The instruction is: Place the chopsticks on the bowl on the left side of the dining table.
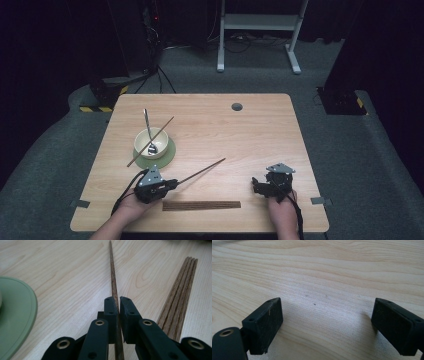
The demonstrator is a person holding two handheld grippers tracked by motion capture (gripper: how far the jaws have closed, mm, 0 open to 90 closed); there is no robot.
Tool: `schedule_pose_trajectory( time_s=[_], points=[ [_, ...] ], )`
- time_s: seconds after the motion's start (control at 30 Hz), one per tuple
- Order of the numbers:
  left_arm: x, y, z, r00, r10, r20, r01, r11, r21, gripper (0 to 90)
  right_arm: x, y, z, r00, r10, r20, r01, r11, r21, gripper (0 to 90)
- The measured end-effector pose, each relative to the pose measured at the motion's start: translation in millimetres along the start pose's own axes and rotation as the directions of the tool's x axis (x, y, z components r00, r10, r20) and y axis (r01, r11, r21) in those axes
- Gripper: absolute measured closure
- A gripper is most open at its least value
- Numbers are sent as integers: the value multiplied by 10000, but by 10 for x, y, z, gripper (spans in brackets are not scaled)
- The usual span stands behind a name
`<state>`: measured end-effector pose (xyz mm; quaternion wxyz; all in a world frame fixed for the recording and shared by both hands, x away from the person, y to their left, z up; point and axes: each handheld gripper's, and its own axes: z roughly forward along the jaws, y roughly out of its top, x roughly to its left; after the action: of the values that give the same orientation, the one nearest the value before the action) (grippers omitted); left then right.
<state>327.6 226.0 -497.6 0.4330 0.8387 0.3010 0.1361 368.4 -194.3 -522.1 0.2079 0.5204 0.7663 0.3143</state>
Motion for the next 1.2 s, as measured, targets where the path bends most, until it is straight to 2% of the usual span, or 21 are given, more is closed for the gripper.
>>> schedule_pose_trajectory(
  time_s=[0.03,0.07,0.2,0.23,0.4,0.43,0.7,1.03,1.1,1.13,1.2],
  points=[
    [11,6,-9,10000,81,50,-81,9999,-96,836,-1,1,-1,10000,-4,-7,4,10000,14,101],
    [4,5,-21,10000,-79,15,79,9998,-156,836,0,0,0,10000,-2,2,2,10000,1,101],
    [12,19,-55,10000,-73,-8,73,9991,-413,836,0,1,-1,10000,-2,-9,2,10000,16,101],
    [15,29,-70,9999,76,-73,-79,9986,-529,837,0,0,0,10000,-6,1,6,10000,2,101],
    [4,43,-101,9999,-107,-93,99,9969,-775,837,0,0,-1,10000,-25,-1,25,10000,1,101],
    [18,48,-110,9999,58,-84,-65,9967,-810,837,-3,0,1,10000,-59,11,59,10000,-24,101],
    [43,58,-179,9995,-258,-204,231,9919,-1246,838,2,0,0,10000,-15,2,15,10000,-2,101],
    [156,48,-313,9953,-647,-720,516,9840,-1707,838,2,0,-1,10000,-10,3,10,10000,-3,102],
    [190,44,-340,9938,-720,-842,551,9805,-1888,838,2,0,-1,10000,-11,2,11,10000,-2,102],
    [200,40,-356,9923,-914,-839,734,9777,-1965,837,2,0,-1,10000,-9,3,9,10000,-2,102],
    [236,37,-389,9919,-777,-1008,568,9790,-1958,838,2,0,-1,10000,-13,4,13,10000,-3,102]
  ],
)
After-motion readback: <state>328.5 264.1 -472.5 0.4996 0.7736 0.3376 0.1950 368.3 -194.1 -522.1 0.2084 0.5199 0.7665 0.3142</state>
